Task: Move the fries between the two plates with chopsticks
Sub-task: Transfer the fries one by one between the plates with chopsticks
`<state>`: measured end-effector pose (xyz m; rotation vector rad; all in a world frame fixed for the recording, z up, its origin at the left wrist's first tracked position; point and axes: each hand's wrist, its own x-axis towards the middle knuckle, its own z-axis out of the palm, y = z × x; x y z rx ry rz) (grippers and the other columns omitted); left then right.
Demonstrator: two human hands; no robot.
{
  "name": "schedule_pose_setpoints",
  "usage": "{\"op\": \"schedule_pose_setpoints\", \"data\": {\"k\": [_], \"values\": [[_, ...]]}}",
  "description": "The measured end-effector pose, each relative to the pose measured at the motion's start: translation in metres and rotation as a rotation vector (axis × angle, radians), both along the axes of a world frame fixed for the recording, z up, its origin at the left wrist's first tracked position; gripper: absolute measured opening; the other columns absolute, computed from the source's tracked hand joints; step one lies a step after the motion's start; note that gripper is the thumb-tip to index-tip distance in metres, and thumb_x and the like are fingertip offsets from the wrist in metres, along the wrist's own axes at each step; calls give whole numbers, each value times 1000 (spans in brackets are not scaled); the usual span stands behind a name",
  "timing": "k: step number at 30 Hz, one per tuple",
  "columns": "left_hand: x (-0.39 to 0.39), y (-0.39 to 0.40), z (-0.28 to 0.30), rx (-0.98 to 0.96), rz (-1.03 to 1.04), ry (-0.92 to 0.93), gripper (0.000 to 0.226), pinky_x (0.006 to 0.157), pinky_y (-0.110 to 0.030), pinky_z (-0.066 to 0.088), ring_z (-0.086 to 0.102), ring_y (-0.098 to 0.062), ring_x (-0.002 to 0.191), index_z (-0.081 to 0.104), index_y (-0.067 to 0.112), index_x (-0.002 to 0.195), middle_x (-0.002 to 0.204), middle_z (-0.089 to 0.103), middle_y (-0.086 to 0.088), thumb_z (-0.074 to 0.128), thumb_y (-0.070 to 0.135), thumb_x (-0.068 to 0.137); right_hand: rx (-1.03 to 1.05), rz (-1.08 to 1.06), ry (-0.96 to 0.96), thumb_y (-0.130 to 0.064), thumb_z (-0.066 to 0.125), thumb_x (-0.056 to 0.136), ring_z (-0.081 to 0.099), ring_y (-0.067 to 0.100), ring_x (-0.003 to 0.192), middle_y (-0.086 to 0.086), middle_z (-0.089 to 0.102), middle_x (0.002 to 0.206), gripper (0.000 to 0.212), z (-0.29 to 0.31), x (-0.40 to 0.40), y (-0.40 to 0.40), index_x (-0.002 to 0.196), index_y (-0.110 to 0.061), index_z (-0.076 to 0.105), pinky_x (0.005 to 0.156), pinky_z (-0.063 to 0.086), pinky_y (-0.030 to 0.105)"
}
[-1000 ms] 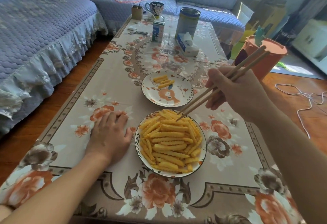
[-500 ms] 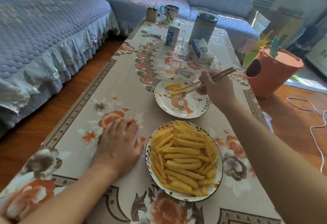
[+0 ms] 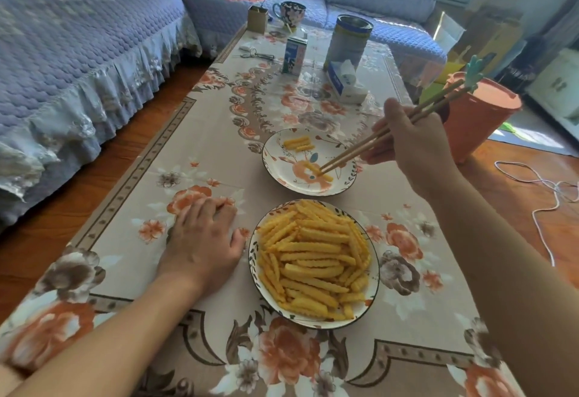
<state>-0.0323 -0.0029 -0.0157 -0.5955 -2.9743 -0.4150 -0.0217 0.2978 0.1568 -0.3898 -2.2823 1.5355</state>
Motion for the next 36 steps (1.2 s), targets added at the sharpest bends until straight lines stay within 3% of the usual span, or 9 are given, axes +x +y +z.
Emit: {"op": "schedule_pose_setpoints", "data": {"k": [4,8,12,17,20,23,28,31,36], "values": [[1,2,-2,-13,20,1,36,111,-46,33,39,-23,132,54,28,126,137,51,-1,47,46,96,-14,141,19,-36,46,108,73,38,62,20,70,66,45,30,38,-15,85,0,64,61,63,46],[2,2,-1,-15,28,9,34,111,-46,34,41,-25,131,56,26,125,137,52,-3,52,42,95,134,329,-37,-31,47,107,74,32,61,17,69,65,43,33,49,-47,88,3,64,62,64,44],[2,4,2,-14,24,-1,37,112,-46,33,40,-24,132,55,27,126,137,51,-2,47,44,94,267,389,-101,-32,52,105,73,22,57,11,69,64,39,23,41,-72,85,-2,67,57,62,30],[1,2,4,-20,14,1,44,111,-46,34,40,-23,131,54,27,127,137,50,-1,38,48,92,371,441,-153,-33,55,103,72,23,56,13,71,66,36,24,36,-76,82,-6,68,58,62,32],[2,2,4,-33,9,4,46,110,-45,34,40,-23,131,54,27,127,137,50,-1,35,49,91,328,401,-92,-30,54,104,73,25,57,9,70,63,35,32,29,-66,87,-4,69,56,62,32],[2,2,3,-38,7,4,47,109,-44,34,40,-23,131,55,26,127,136,51,-1,35,49,91,281,228,24,-27,54,105,73,23,57,7,69,61,33,29,6,-46,86,-6,68,57,62,32],[2,2,5,-24,1,-2,48,111,-44,34,39,-22,132,55,26,127,137,50,0,35,49,91,145,-39,-13,-29,58,104,74,28,63,13,71,69,28,-10,-43,-5,87,-9,70,69,65,48],[3,2,4,-17,1,-5,46,114,-44,32,39,-22,133,55,27,128,138,49,0,37,47,91,133,-77,-28,-29,57,104,72,20,57,14,70,71,29,-27,-61,-6,91,-6,70,67,65,42],[3,1,3,9,3,-8,43,117,-43,29,36,-21,135,52,28,128,138,47,2,37,47,92,234,-80,-28,-34,57,104,73,22,60,14,74,72,28,-38,-83,-21,82,-18,67,65,63,35]]}}
